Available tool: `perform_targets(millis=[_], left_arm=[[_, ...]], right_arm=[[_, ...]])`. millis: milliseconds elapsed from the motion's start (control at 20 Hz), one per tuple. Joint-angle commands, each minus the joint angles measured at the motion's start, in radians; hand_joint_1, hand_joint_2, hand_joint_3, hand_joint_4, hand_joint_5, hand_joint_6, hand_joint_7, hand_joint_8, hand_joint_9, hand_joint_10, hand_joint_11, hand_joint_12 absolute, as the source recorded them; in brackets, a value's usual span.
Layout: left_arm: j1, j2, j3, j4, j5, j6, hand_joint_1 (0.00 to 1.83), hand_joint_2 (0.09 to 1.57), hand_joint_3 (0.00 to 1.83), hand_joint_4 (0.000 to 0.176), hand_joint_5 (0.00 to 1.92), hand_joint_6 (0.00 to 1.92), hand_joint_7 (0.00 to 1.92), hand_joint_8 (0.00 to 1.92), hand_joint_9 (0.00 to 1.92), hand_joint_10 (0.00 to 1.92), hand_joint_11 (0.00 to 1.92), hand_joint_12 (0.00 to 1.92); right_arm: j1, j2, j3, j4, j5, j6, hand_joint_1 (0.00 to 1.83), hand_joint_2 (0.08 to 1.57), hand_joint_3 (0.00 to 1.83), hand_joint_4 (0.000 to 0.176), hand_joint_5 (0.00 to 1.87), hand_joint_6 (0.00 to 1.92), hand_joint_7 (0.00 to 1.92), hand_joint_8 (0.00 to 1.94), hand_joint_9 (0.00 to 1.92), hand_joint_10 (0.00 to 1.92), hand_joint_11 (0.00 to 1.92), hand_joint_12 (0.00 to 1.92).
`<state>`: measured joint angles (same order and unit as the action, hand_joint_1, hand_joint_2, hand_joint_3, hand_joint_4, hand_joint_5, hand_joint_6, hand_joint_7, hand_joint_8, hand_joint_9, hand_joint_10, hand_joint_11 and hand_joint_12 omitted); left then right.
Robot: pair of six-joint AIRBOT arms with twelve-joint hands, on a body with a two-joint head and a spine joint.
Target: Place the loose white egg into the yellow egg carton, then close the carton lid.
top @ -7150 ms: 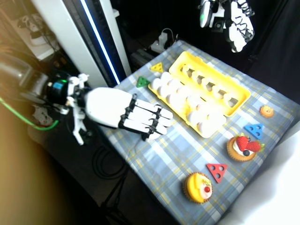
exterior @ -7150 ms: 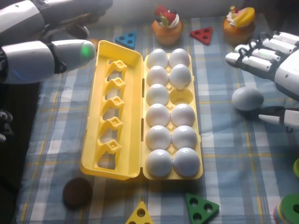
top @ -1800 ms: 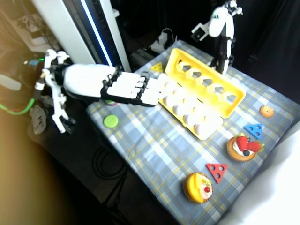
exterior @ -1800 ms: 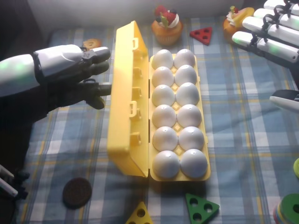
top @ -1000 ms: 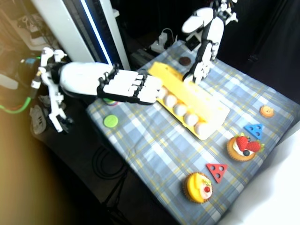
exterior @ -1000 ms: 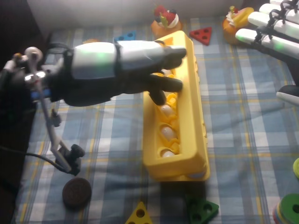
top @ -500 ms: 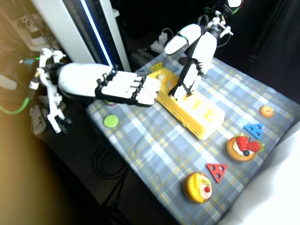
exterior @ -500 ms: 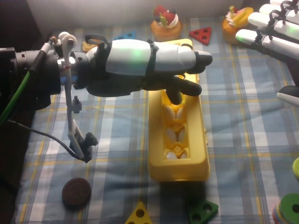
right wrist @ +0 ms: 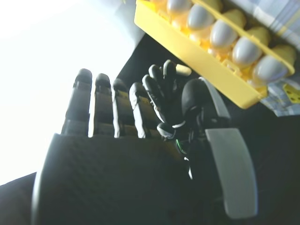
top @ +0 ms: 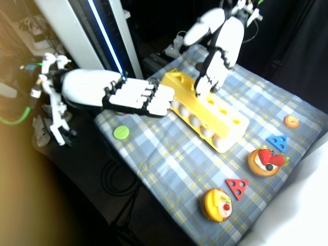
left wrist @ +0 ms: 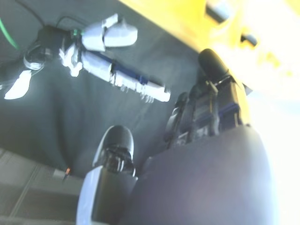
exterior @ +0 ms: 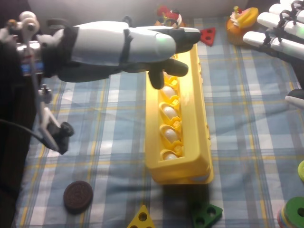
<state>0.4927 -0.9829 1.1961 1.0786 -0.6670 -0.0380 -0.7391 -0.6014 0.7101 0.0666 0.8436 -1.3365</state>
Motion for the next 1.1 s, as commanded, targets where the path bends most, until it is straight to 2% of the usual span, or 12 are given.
perform_targets(millis=[0, 100, 300, 350, 400, 550, 650, 750, 850, 950, 1000, 1050], left_arm=[[-0.004, 0.021, -0.011, -0.110, -0.076, 0.029, 0.00, 1.30, 0.00, 0.018, 0.00, 0.00, 0.00, 0.00, 0.21, 0.07, 0.00, 1.53], [0.009, 0.083, -0.054, -0.213, -0.085, 0.160, 0.00, 1.30, 0.00, 0.064, 0.00, 0.00, 0.01, 0.00, 0.19, 0.07, 0.00, 1.66], [0.063, 0.202, -0.144, -0.486, -0.114, 0.501, 0.00, 1.35, 0.01, 0.000, 0.00, 0.00, 0.00, 0.00, 0.09, 0.05, 0.00, 1.08], [0.088, 0.220, -0.160, -0.557, -0.133, 0.574, 0.00, 1.33, 0.00, 0.039, 0.00, 0.00, 0.12, 0.03, 0.25, 0.13, 0.00, 1.34], [0.112, 0.232, -0.170, -0.624, -0.164, 0.634, 0.02, 1.35, 0.01, 0.000, 0.00, 0.00, 0.15, 0.04, 0.31, 0.16, 0.03, 1.41], [0.191, 0.272, -0.206, -0.811, -0.272, 0.799, 0.06, 1.28, 0.00, 0.000, 0.00, 0.00, 0.00, 0.00, 0.00, 0.00, 0.00, 0.07], [0.256, 0.293, -0.229, -0.928, -0.368, 0.890, 0.11, 1.27, 0.00, 0.000, 0.00, 0.00, 0.00, 0.00, 0.00, 0.00, 0.00, 0.00], [0.334, 0.307, -0.245, -1.030, -0.483, 0.944, 0.01, 1.21, 0.00, 0.065, 0.00, 0.00, 0.00, 0.00, 0.00, 0.00, 0.00, 0.00], [0.425, 0.325, -0.270, -1.134, -0.628, 0.999, 0.09, 1.15, 0.00, 0.169, 0.00, 0.00, 0.00, 0.00, 0.00, 0.00, 0.00, 0.00], [0.494, 0.340, -0.289, -1.206, -0.757, 1.024, 0.06, 1.17, 0.00, 0.167, 0.00, 0.00, 0.00, 0.00, 0.00, 0.00, 0.00, 0.00], [0.530, 0.348, -0.298, -1.238, -0.814, 1.035, 0.01, 1.16, 0.00, 0.174, 0.00, 0.00, 0.00, 0.00, 0.00, 0.00, 0.00, 0.00], [0.562, 0.356, -0.307, -1.269, -0.864, 1.046, 0.01, 1.14, 0.00, 0.176, 0.00, 0.00, 0.00, 0.00, 0.00, 0.00, 0.00, 0.00]], right_arm=[[0.005, 0.010, -0.006, 0.011, 0.146, -0.003, 0.45, 1.40, 0.00, 0.071, 0.00, 0.00, 0.00, 0.00, 0.00, 0.00, 0.00, 0.00], [-0.010, 0.023, -0.015, 0.017, 0.170, -0.003, 0.44, 1.40, 0.00, 0.072, 0.00, 0.00, 0.00, 0.00, 0.00, 0.00, 0.00, 0.00], [-0.034, 0.036, -0.026, 0.033, 0.208, -0.003, 0.43, 1.36, 0.00, 0.082, 0.00, 0.00, 0.00, 0.00, 0.00, 0.00, 0.00, 0.00], [-0.039, 0.036, -0.027, 0.038, 0.219, -0.004, 0.44, 1.35, 0.00, 0.087, 0.00, 0.00, 0.00, 0.00, 0.00, 0.00, 0.00, 0.00], [-0.044, 0.036, -0.028, 0.042, 0.230, -0.004, 0.43, 1.33, 0.00, 0.084, 0.00, 0.00, 0.00, 0.00, 0.00, 0.00, 0.00, 0.00], [-0.049, 0.043, -0.039, 0.064, 0.261, -0.038, 0.37, 1.28, 0.00, 0.094, 0.00, 0.00, 0.00, 0.00, 0.00, 0.00, 0.00, 0.00], [-0.055, 0.046, -0.047, 0.085, 0.295, -0.067, 0.35, 1.25, 0.00, 0.100, 0.00, 0.00, 0.00, 0.00, 0.00, 0.00, 0.00, 0.00], [-0.065, 0.051, -0.049, 0.098, 0.336, -0.067, 0.40, 1.25, 0.00, 0.057, 0.00, 0.00, 0.00, 0.00, 0.00, 0.00, 0.00, 0.00], [-0.080, 0.064, -0.055, 0.111, 0.394, -0.071, 0.45, 1.23, 0.00, 0.047, 0.00, 0.00, 0.00, 0.00, 0.00, 0.00, 0.00, 0.00], [-0.093, 0.075, -0.064, 0.133, 0.450, -0.100, 0.37, 1.19, 0.00, 0.043, 0.00, 0.00, 0.00, 0.00, 0.00, 0.00, 0.00, 0.00], [-0.100, 0.083, -0.068, 0.146, 0.479, -0.117, 0.38, 1.17, 0.00, 0.107, 0.00, 0.00, 0.00, 0.00, 0.00, 0.00, 0.00, 0.00], [-0.106, 0.090, -0.070, 0.154, 0.507, -0.119, 0.39, 1.19, 0.00, 0.103, 0.00, 0.00, 0.00, 0.00, 0.00, 0.00, 0.00, 0.00]])
